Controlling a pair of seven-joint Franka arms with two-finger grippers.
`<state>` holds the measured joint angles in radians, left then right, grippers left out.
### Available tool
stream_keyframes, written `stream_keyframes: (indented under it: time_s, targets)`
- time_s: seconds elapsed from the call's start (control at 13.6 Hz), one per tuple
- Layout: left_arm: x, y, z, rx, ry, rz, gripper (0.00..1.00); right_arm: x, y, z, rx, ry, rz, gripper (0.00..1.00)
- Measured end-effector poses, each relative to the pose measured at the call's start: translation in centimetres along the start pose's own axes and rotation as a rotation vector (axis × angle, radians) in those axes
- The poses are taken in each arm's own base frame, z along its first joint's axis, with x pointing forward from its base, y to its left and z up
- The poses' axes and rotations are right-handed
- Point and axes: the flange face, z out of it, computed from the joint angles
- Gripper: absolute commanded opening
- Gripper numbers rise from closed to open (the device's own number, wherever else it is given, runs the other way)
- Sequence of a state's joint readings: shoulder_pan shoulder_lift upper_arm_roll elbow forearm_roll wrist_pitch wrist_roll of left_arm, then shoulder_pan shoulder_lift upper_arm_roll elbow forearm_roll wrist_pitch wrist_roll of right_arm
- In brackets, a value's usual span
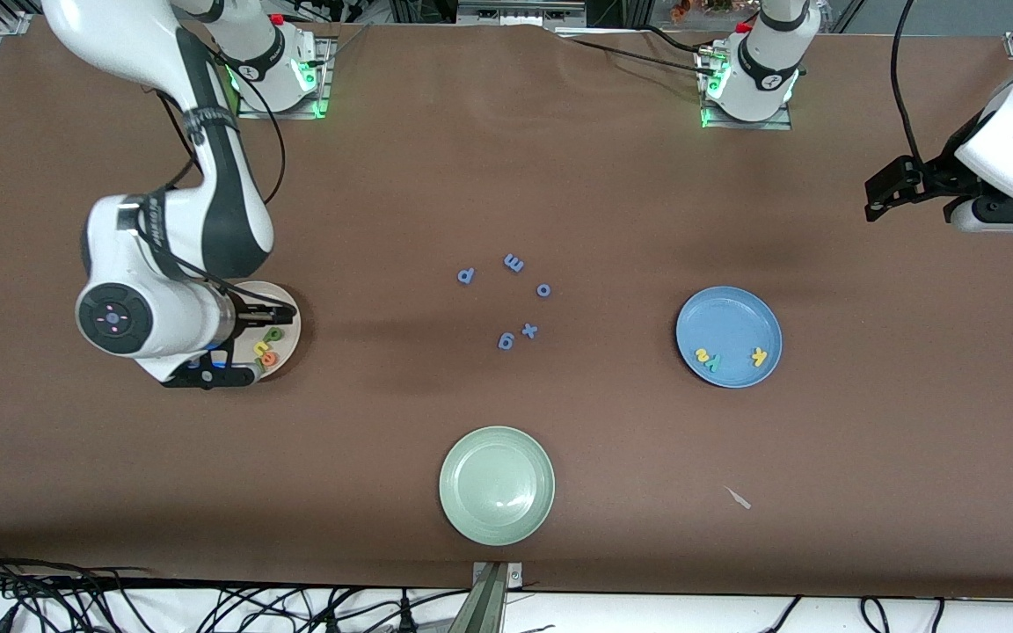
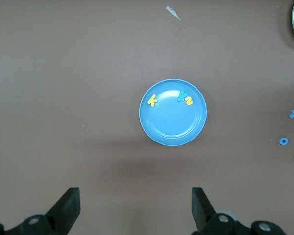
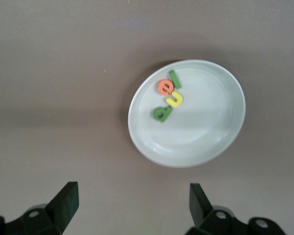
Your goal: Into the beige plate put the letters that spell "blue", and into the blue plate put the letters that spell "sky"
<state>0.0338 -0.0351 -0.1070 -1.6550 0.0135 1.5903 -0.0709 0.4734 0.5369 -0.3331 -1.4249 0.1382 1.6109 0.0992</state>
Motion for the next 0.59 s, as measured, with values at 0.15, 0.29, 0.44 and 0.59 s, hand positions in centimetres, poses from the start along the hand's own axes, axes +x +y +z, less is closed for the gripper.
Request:
stream_keyframes:
  time_s: [0.15, 0.29, 0.44, 0.59]
  targets:
    - [0.0, 0.0, 0.0, 0.000, 0.000, 0.000, 1.00, -1.5, 0.8, -3.1, 0.023, 0.027, 0.002, 1.00]
    - [0.0, 0.0, 0.0, 0.000, 0.000, 0.000, 1.00, -3.7, 2.3, -6.0, 0.062, 0.054, 0.001, 1.00]
    - [0.0, 0.0, -0.1, 0.000, 0.001, 0.000, 1.00, -6.5, 4.4, -8.3, 0.085, 0.077, -0.015, 1.00]
    - [0.0, 0.0, -0.1, 0.000, 0.001, 0.001, 1.00, -9.1, 7.3, -10.6, 0.098, 0.108, -0.052, 1.00]
